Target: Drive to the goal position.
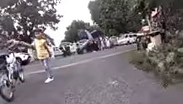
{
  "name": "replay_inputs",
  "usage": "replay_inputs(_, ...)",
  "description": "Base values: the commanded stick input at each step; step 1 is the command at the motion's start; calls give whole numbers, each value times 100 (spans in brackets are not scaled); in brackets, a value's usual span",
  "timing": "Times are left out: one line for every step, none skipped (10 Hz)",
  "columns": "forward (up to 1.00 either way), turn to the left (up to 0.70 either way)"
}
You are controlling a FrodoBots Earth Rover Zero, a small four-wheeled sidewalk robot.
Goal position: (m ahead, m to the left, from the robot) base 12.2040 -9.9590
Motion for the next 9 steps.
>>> replay_inputs(100,-34)
replay_inputs(100,0)
replay_inputs(100,-9)
replay_inputs(100,-40)
replay_inputs(100,-34)
replay_inputs(100,-1)
replay_inputs(98,0)
replay_inputs(80,0)
replay_inputs(68,0)
